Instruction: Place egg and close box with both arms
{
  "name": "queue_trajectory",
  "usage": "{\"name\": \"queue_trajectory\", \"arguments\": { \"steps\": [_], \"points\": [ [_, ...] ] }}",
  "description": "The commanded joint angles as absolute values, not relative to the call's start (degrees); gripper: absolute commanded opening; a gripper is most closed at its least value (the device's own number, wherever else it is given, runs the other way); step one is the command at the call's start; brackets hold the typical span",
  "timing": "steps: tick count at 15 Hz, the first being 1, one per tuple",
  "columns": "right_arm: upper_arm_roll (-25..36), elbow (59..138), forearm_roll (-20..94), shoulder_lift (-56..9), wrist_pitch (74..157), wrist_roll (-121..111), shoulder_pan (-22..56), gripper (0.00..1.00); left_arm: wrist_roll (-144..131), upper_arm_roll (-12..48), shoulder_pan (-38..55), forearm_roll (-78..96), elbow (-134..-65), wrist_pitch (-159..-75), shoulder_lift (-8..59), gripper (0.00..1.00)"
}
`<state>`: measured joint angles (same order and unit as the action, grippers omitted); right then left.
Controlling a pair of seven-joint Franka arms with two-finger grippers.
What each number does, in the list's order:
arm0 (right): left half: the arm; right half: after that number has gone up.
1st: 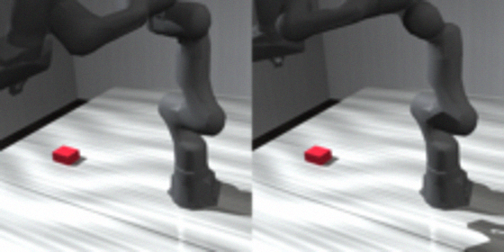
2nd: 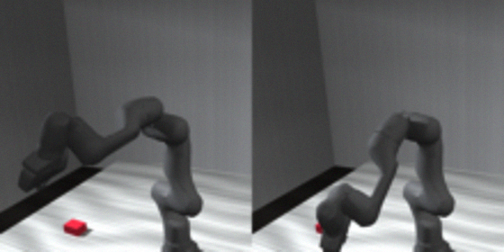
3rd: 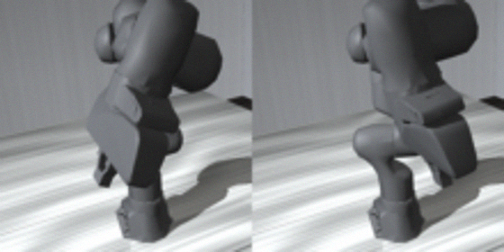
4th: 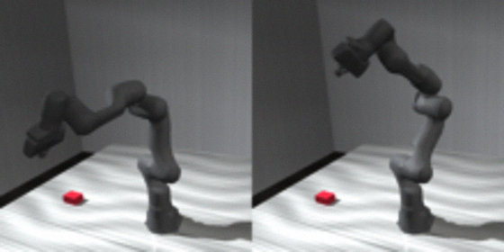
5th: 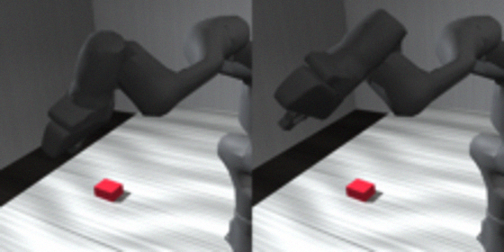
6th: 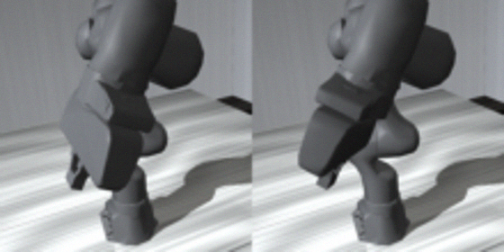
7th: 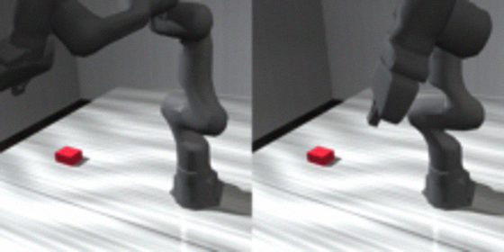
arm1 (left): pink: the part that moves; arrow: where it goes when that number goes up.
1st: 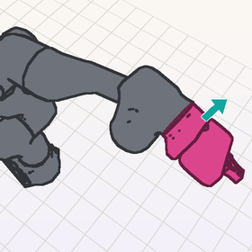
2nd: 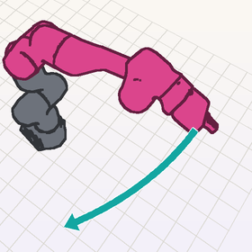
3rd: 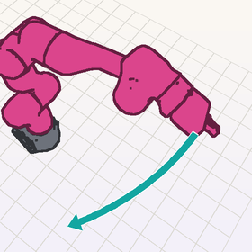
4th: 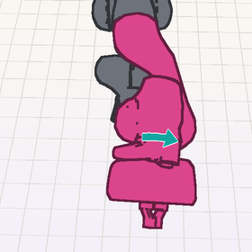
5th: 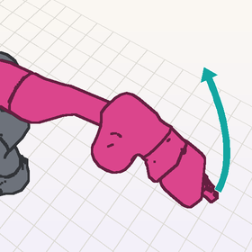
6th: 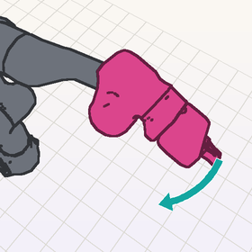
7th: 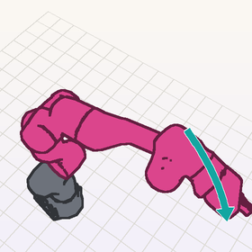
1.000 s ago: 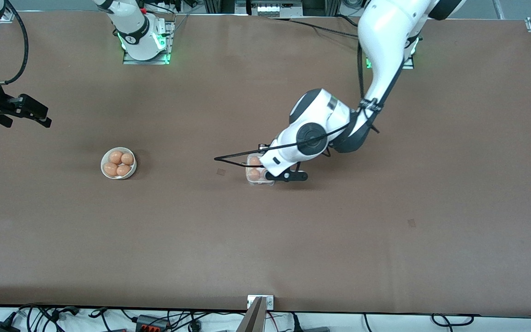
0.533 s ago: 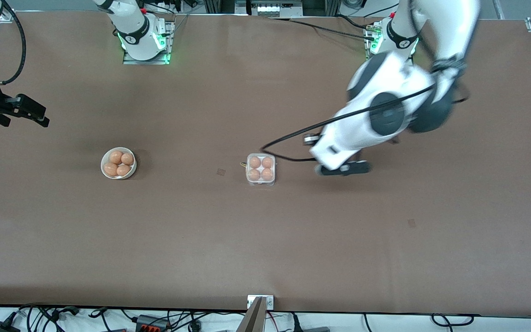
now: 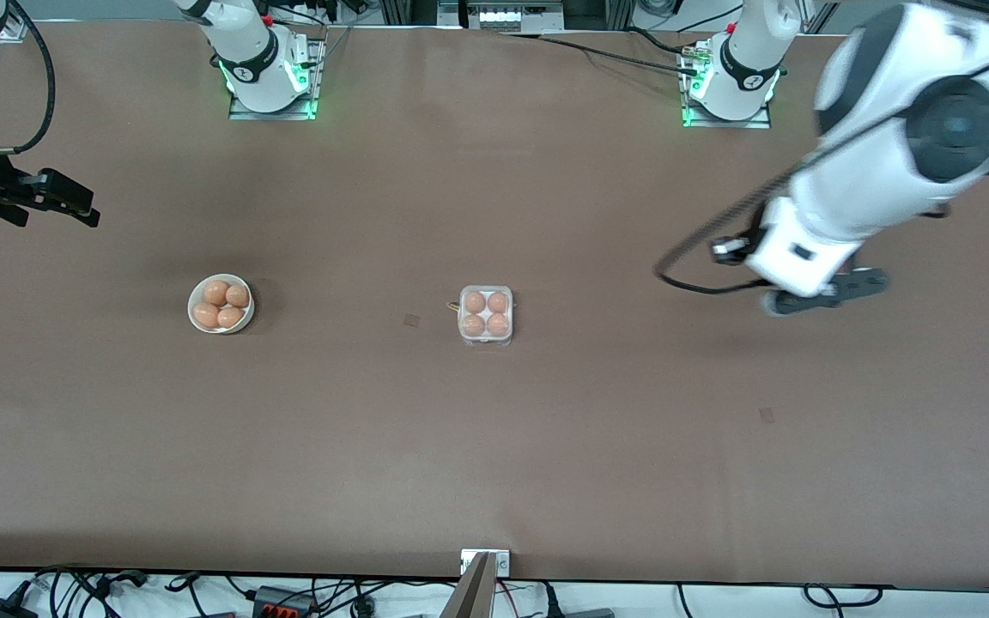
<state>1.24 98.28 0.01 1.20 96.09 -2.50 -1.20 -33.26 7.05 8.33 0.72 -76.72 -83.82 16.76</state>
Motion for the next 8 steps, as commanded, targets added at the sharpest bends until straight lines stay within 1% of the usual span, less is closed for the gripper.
{"name": "queue_trajectory", "arguments": {
  "steps": [1, 6, 7, 8],
  "points": [
    [1.67, 98.53, -1.31, 2.11, 95.54, -2.29, -0.70, 1.00, -33.14, 8.00, 3.18, -1.32, -78.49, -81.22, 13.98, 0.00],
    [1.67, 98.53, -1.41, 2.02, 96.15, -2.28, -0.79, 1.00, -25.76, 7.65, 0.10, -1.32, -79.71, -85.60, 12.48, 0.00],
    [1.76, 98.53, -1.41, 1.93, 95.98, -2.29, -0.70, 1.00, -25.66, 8.43, -1.74, -1.32, -81.28, -86.65, 11.61, 0.00],
    [1.67, 98.53, -1.41, 2.11, 95.72, -2.29, -0.70, 1.00, -25.23, 8.52, -2.19, -1.32, -84.26, -88.75, 9.69, 0.01]
  ]
}}
